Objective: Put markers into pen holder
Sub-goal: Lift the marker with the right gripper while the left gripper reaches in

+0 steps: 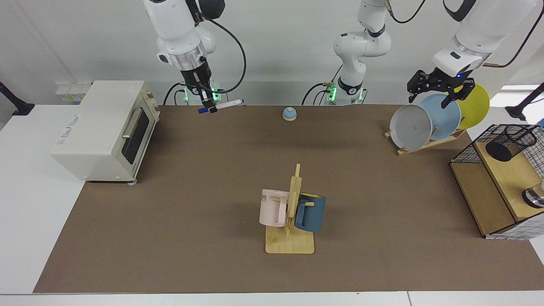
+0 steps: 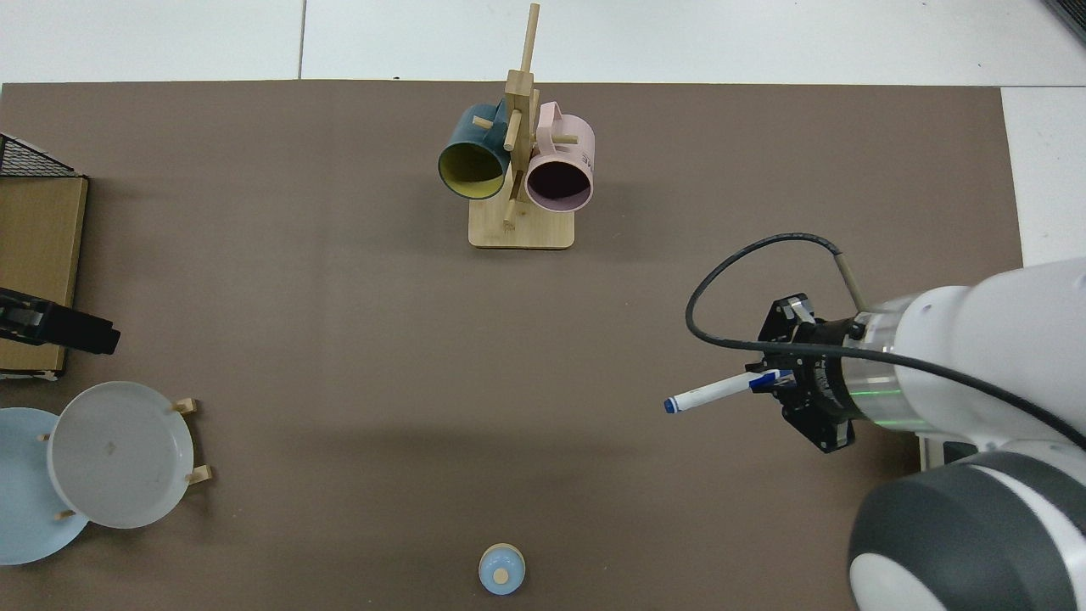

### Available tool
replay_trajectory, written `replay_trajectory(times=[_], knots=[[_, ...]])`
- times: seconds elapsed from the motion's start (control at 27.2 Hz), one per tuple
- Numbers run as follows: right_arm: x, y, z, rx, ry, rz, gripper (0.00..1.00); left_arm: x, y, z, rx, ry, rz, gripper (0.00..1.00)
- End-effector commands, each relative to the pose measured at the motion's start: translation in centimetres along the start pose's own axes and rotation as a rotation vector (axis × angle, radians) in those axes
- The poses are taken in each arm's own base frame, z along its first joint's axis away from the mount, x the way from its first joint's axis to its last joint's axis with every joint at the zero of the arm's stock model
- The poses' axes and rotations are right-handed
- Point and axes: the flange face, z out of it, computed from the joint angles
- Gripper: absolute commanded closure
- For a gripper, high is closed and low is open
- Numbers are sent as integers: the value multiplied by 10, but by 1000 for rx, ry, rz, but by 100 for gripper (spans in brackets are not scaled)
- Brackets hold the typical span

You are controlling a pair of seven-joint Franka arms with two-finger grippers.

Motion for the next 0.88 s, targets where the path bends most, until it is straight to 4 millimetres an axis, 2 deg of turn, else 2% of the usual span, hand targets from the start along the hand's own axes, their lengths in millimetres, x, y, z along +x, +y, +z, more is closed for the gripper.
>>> replay_trajectory(times=[0.0, 0.15, 0.37, 0.55, 0.77, 0.85], knots=[[-47, 1, 2, 6, -17, 68, 100, -5, 8, -1, -11, 7, 37, 1], [-103, 7, -1, 44, -37, 87, 100, -2, 20, -1, -8, 8, 178, 1], [-163, 12, 4, 74, -67, 157, 100, 7, 64, 3, -29, 5, 289, 0], [-195, 2, 12, 81, -83, 230, 100, 12, 95, 1, -123, 60, 404, 1], [-205, -10, 35, 62, -90, 299, 100, 13, 117, 5, -117, 91, 768, 3], [-214, -11, 42, 67, -95, 320, 100, 14, 123, 6, -129, 113, 868, 3]])
